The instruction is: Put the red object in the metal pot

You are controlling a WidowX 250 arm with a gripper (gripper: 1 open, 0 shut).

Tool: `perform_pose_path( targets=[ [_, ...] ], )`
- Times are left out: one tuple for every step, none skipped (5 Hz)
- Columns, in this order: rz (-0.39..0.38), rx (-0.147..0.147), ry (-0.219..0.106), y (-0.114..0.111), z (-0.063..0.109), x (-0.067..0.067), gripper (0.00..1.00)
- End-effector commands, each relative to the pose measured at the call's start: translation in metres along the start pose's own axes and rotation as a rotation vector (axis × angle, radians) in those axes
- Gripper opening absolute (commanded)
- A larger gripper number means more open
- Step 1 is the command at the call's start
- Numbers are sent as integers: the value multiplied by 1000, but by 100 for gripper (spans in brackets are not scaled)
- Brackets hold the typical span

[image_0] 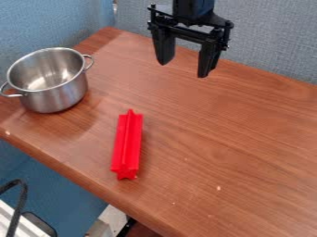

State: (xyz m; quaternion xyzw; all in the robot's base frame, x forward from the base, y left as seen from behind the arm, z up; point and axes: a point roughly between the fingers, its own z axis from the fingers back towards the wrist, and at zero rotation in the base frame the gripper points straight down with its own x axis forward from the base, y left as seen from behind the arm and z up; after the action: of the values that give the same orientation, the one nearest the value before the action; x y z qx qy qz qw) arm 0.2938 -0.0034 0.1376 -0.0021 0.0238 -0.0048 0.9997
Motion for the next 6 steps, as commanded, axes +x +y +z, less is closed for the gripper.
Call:
perform_pose_path(
  targets=[
    [-29,1,21,-1,-13,9,100],
    [-59,28,32,-1,-25,4,100],
    [-24,33,36,7,-22,-11,100],
    [11,42,30,16,-19,-30,100],
    [139,47,14,28,-11,-40,100],
    [251,45,3,39,-9,-49,100]
  ],
)
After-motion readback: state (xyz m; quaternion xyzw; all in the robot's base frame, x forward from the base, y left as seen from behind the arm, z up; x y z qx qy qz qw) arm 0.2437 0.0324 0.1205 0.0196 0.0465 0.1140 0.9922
